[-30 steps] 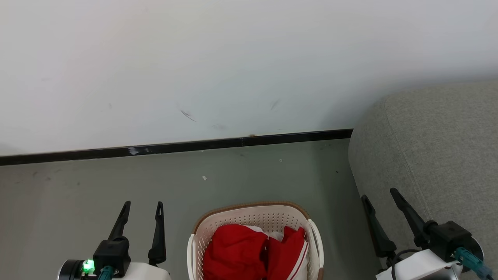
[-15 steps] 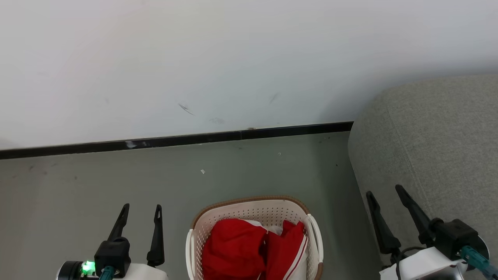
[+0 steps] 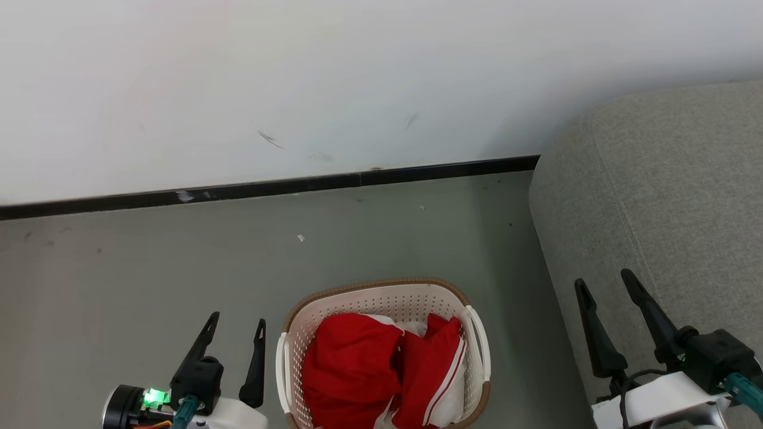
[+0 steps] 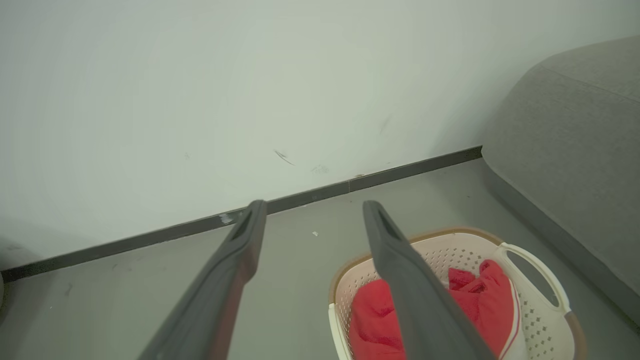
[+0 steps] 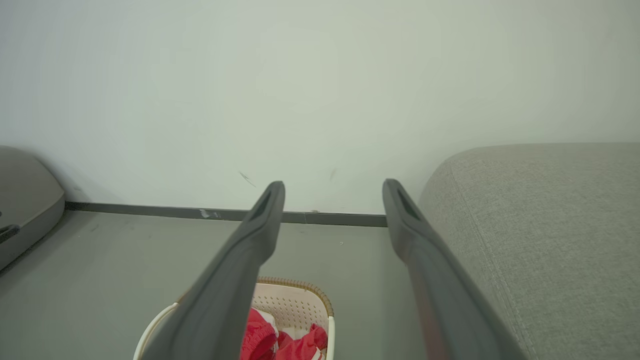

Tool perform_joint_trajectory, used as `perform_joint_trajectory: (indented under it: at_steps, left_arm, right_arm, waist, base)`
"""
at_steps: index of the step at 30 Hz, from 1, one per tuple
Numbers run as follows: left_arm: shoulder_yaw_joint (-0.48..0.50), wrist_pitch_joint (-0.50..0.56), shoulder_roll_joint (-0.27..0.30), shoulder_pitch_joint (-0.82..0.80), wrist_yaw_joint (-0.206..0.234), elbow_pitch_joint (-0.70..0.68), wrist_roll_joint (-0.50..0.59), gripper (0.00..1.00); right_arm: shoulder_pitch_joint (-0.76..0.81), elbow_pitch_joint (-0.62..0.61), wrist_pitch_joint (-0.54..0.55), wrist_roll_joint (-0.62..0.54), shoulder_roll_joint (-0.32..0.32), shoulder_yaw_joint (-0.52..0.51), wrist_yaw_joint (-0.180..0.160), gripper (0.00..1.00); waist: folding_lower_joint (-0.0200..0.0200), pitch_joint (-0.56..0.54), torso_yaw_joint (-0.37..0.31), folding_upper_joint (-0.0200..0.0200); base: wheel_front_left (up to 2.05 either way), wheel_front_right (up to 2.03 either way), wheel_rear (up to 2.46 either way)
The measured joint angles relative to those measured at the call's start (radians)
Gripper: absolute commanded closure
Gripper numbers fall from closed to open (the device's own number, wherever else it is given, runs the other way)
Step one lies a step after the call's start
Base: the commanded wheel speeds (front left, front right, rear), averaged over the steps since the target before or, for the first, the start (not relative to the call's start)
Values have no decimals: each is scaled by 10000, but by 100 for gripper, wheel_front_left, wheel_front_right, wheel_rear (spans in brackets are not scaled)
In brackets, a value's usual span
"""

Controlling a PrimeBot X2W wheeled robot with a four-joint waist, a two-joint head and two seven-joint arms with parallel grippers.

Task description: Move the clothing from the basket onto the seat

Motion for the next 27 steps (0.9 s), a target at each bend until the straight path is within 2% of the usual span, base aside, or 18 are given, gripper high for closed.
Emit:
perform_joint_trajectory:
  at_steps: [13, 27]
  left_arm:
    - [-805, 0, -46, -1061, -430, 1260, 453, 0]
    - [-1509, 0, -190, -2406, -602, 2499, 805, 0]
  right_arm:
    - [-97, -673, -2, 0, 6, -157, 0, 0]
    - [-1117, -1384, -35, 109, 6, -33, 0, 0]
  waist:
    - [0, 1026, -279, 0]
    - [0, 2512, -793, 0]
  base:
    - [0, 0, 0]
    - [0, 0, 0]
